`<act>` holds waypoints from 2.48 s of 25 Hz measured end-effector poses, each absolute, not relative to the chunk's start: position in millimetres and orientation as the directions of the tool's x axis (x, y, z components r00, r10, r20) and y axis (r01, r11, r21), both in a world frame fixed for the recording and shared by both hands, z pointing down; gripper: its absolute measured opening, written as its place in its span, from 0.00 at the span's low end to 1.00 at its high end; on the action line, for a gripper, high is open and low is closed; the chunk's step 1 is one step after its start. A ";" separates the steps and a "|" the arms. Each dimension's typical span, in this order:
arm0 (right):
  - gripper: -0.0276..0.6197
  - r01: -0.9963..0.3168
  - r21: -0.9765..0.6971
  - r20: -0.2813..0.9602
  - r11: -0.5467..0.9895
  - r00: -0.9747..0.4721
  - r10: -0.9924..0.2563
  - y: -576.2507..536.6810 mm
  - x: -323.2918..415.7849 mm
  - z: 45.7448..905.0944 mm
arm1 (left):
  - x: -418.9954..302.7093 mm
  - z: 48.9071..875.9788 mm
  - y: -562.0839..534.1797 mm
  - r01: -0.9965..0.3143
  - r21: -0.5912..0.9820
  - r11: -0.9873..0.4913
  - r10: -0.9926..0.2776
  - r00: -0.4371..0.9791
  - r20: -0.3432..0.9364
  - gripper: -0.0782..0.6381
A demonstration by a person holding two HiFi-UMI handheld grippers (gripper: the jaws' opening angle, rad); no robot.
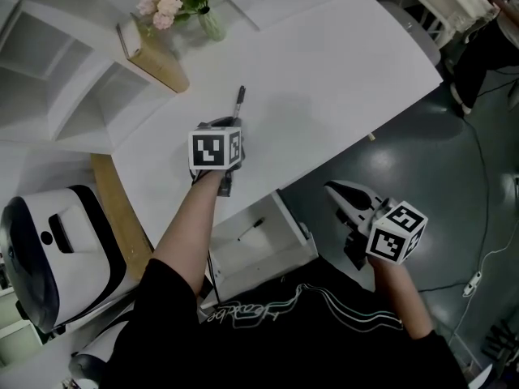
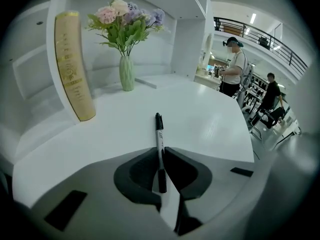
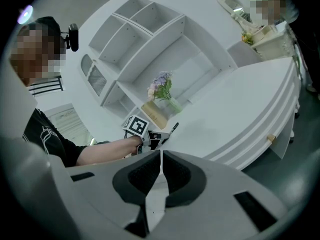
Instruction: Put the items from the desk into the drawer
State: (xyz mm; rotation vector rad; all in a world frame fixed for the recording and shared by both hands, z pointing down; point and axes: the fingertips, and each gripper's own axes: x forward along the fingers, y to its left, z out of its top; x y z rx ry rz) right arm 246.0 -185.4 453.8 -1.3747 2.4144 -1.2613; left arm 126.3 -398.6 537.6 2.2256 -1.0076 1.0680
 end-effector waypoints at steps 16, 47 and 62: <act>0.11 -0.670 -0.670 0.272 0.319 -0.621 -0.735 -158.7 190.9 428.1 | 84.7 464.9 -339.1 -0.735 0.202 -0.647 -0.434 0.573 0.695 0.18; 0.11 -0.642 -0.650 0.264 0.406 -0.691 -0.673 -37.4 57.4 416.1 | -77.6 508.7 -70.5 -0.533 0.129 -0.836 -0.274 0.609 0.744 0.19; 0.11 -0.656 -0.683 0.338 0.321 -0.673 -0.658 -94.7 127.4 458.3 | -64.5 680.9 -119.0 -0.584 0.088 -0.807 -0.160 0.360 0.919 0.19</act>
